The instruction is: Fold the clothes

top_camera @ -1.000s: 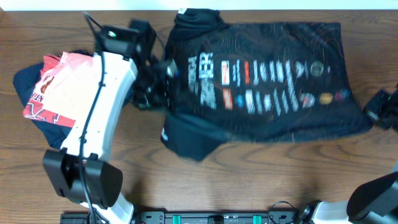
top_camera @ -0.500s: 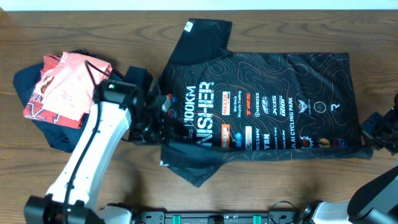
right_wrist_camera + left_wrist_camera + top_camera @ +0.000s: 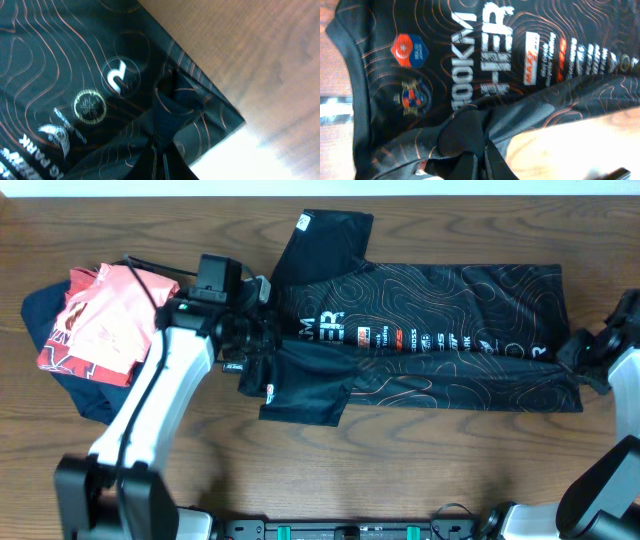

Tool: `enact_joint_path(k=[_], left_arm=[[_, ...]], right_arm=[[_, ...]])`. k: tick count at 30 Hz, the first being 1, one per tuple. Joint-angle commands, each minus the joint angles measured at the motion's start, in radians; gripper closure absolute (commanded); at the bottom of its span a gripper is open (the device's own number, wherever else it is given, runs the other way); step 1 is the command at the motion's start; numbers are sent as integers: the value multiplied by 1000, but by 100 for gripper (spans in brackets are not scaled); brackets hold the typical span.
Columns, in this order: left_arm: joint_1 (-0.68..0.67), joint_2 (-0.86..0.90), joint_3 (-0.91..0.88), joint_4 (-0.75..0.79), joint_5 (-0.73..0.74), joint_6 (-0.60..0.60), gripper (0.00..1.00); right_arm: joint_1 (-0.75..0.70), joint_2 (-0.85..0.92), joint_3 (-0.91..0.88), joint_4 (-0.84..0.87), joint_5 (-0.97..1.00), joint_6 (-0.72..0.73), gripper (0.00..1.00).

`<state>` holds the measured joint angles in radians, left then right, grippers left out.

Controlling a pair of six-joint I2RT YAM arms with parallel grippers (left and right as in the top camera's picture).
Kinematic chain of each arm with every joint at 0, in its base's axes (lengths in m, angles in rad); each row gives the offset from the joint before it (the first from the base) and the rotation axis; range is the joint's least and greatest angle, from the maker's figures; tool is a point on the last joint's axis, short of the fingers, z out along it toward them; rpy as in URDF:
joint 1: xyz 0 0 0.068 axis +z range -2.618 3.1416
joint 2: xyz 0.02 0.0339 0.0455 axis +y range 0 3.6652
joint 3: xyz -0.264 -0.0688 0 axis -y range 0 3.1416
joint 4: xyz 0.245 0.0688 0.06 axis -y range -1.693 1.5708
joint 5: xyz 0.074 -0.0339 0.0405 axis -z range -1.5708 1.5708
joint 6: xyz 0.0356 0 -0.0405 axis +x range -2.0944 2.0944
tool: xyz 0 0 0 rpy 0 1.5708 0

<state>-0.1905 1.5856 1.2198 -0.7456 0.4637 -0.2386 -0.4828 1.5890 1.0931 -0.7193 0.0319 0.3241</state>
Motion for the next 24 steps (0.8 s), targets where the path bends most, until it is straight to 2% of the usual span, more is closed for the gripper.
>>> enact_joint_path(k=[1, 6, 7, 8, 9, 10, 11, 12, 13, 14, 19, 21, 24], left_arm=[[6, 82, 0, 50, -7, -30, 94], [6, 159, 0, 190, -4, -29, 94], [6, 162, 0, 220, -4, -29, 94], [6, 163, 0, 245, -4, -29, 94], [6, 159, 1, 277, -3, -29, 93], [6, 157, 2, 289, -3, -29, 83], [6, 153, 6, 292, -3, -29, 61], [6, 151, 8, 288, -3, -29, 44], [6, 145, 9, 275, -2, -29, 32], [7, 140, 9, 252, -3, -29, 26], [8, 134, 9, 60, -5, -5, 20], [7, 134, 8, -25, -5, 2, 20], [-2, 134, -8, -70, -5, 37, 20]], right_arm=[[9, -16, -44, 60, -6, -11, 97], [9, -16, -88, 182, -6, -10, 94], [9, -16, -93, 204, -6, -10, 85], [9, -16, -94, 224, -7, -11, 71], [9, -16, -94, 240, -6, -11, 51], [9, -16, -94, 246, -6, -11, 40], [7, -16, -94, 246, -6, -11, 31], [5, -16, -94, 241, -6, -11, 28], [3, -16, -94, 231, -6, -11, 27], [2, -16, -94, 216, -2, -11, 27], [0, -16, -114, 158, 51, -10, 31], [0, -15, -150, 159, 84, -10, 36], [-2, -12, -215, 183, 133, 29, 41]])
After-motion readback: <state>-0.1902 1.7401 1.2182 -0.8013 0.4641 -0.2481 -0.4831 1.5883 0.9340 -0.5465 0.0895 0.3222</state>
